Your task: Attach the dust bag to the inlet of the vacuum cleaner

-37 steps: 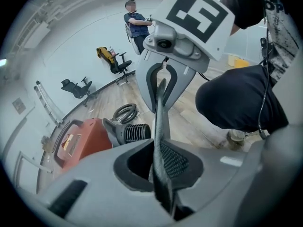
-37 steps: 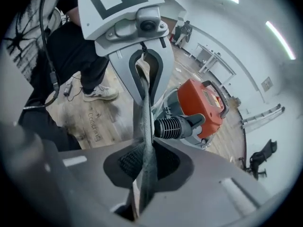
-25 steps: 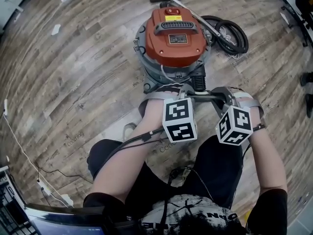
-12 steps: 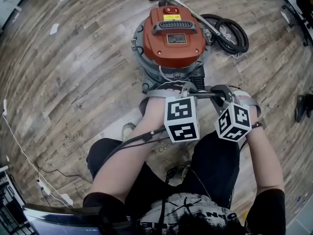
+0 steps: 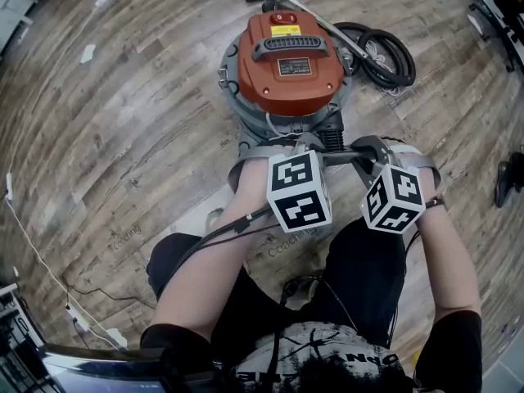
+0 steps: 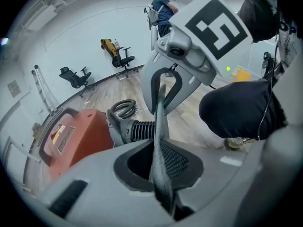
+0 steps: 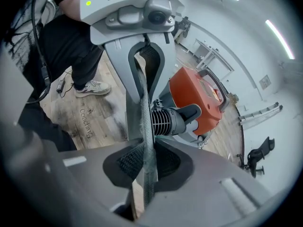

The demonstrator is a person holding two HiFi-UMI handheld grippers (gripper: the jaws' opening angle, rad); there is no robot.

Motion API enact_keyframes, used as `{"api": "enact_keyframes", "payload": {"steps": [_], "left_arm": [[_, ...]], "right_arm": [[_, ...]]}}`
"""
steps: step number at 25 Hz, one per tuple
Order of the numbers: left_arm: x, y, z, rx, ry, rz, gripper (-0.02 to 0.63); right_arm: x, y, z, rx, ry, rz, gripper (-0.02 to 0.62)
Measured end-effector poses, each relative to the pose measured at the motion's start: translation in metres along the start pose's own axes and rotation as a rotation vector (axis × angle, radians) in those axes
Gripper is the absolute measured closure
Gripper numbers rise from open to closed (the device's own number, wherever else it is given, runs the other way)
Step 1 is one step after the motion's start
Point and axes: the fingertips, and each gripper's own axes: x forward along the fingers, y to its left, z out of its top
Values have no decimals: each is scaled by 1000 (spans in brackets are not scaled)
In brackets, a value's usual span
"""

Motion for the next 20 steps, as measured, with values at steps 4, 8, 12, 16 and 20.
{"api": "enact_keyframes", "payload": {"steps": [4, 8, 12, 16, 20], "left_arm": [[3, -1, -9, -21, 14, -10, 575], [5, 2, -10, -10, 23, -11, 575], [10, 5, -2, 21, 0, -7, 575], [11, 7, 7, 43, -11, -5, 574], [12, 8, 9, 39, -24, 7, 575]], "right_arm": [[-3, 2, 6, -64, 33, 44, 554], [-2, 0, 6, -56, 47, 67, 553], [6, 0, -6, 18, 20, 77, 554], [15, -1, -13, 86, -1, 75, 555], [16, -4, -15, 54, 11, 53, 555]]}}
